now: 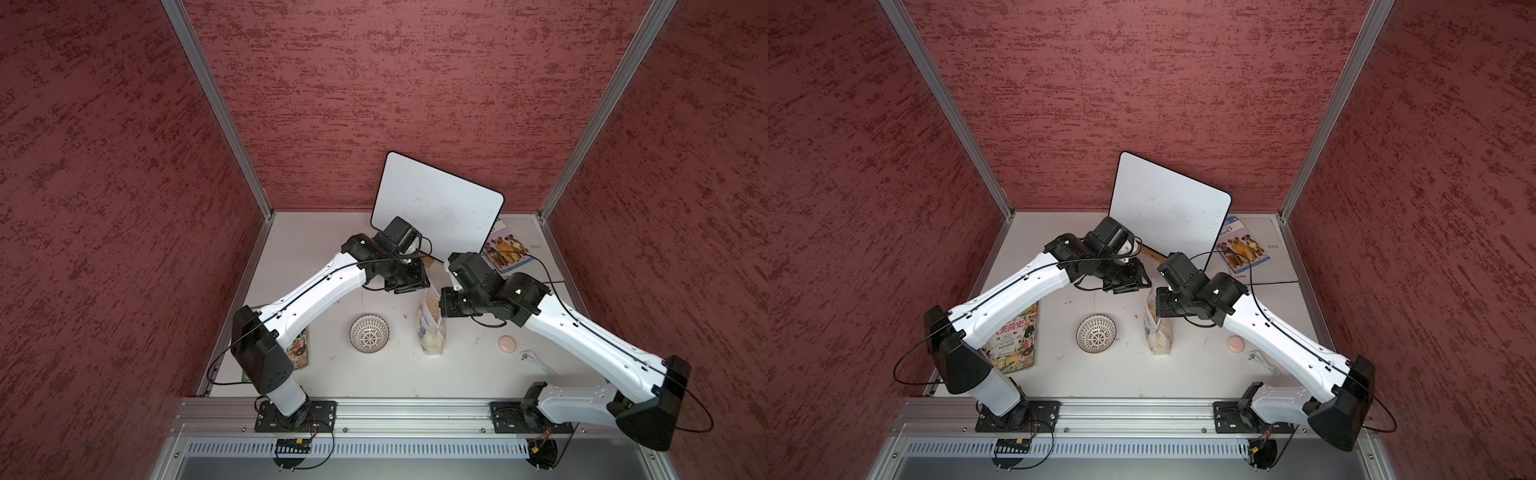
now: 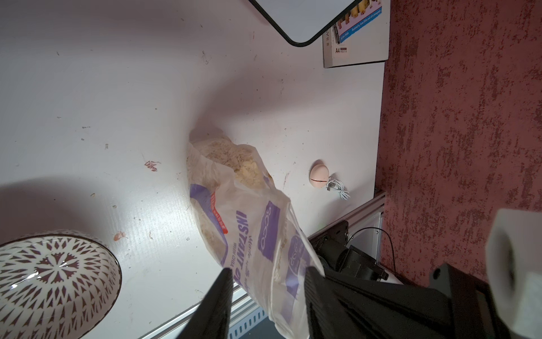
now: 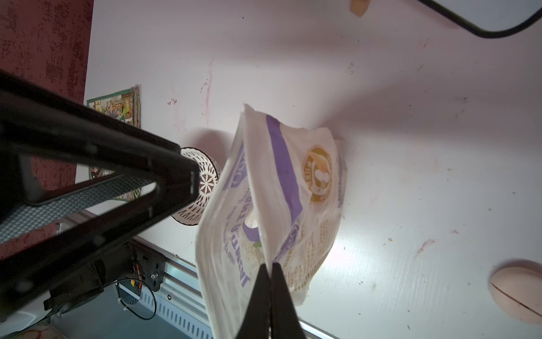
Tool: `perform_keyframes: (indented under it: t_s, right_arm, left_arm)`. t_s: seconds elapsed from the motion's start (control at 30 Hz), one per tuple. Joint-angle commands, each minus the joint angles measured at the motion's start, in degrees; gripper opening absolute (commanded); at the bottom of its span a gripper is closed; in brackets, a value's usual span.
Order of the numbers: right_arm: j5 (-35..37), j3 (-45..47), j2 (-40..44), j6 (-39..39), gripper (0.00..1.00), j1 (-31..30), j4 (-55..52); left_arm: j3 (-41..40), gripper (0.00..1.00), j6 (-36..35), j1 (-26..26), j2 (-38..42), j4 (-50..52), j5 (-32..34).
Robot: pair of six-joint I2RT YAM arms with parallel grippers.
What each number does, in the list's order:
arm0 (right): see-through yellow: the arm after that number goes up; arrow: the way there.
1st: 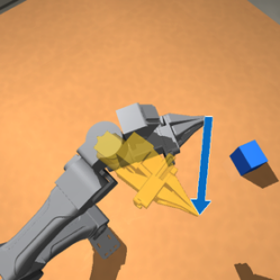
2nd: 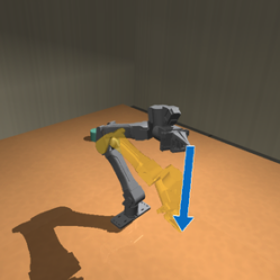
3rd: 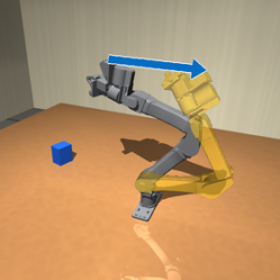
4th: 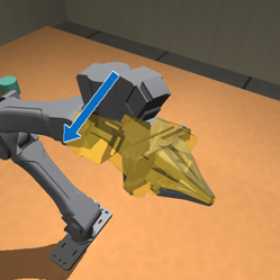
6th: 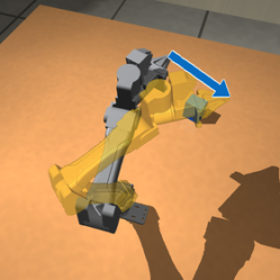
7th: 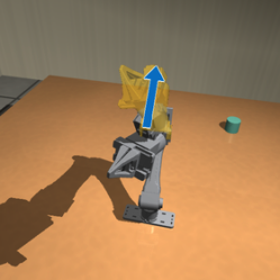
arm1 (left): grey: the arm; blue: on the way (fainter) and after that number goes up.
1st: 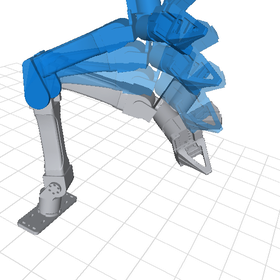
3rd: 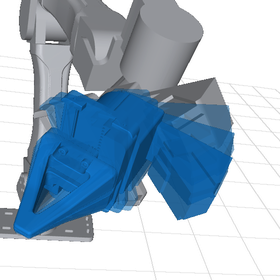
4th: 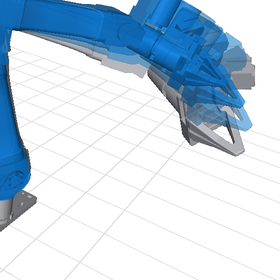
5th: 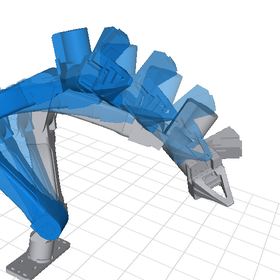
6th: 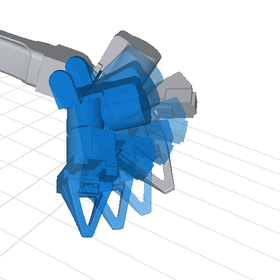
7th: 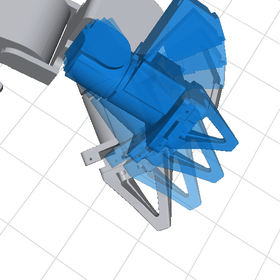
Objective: Pour the oats into the breakfast bowl
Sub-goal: Open the oats bag at the center of the board.
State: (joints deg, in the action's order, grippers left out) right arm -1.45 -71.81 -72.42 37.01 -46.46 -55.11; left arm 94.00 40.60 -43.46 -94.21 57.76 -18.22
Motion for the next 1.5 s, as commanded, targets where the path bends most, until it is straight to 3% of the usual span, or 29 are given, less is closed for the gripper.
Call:
perform_keyframes:
  t_s: [0.0,0.33,0.63,1.07,1.1,1.2,1.23,1.37,1.47]
  right_arm:
    - [0.6,-1.1,2.5,-1.5,0.0,-0.3,6.0]
    - [0.7,-2.3,2.2,-2.6,0.0,-0.3,6.0]
    - [3.6,-3.6,1.9,-6.2,0.0,0.2,5.2]
    - [1.6,-1.7,-2.6,-17.3,0.0,7.5,17.5]
    - [1.1,-1.6,-3.2,-17.7,0.02,7.8,18.6]
    - [-2.2,-0.4,-3.7,-18.3,0.37,8.8,22.3]
    - [-2.5,0.0,-3.0,-18.6,0.45,8.8,23.3]
    - [-1.1,5.7,4.8,-19.3,0.6,8.8,28.1]
    - [1.6,15.0,16.2,-19.3,0.67,8.8,33.2]
  left_arm:
    - [0.4,0.42,-4.6,-0.3,-0.7,-1.4,-1.2]
    - [1.3,0.38,-8.3,-1.8,-3.2,1.0,-1.4]
    - [5.4,0.0,-8.1,-2.2,-5.0,6.4,0.9]
    - [5.6,0.0,-1.0,0.1,-4.0,10.4,4.1]
    - [5.3,0.0,-0.7,0.1,-4.3,10.3,4.1]
    - [4.4,0.0,0.4,0.7,-5.2,10.2,4.1]
    - [4.3,0.0,0.7,0.9,-5.4,10.0,4.0]
    - [5.4,0.0,1.0,1.7,-6.0,10.2,3.7]
    - [6.4,0.0,0.7,2.2,-6.6,10.9,3.7]
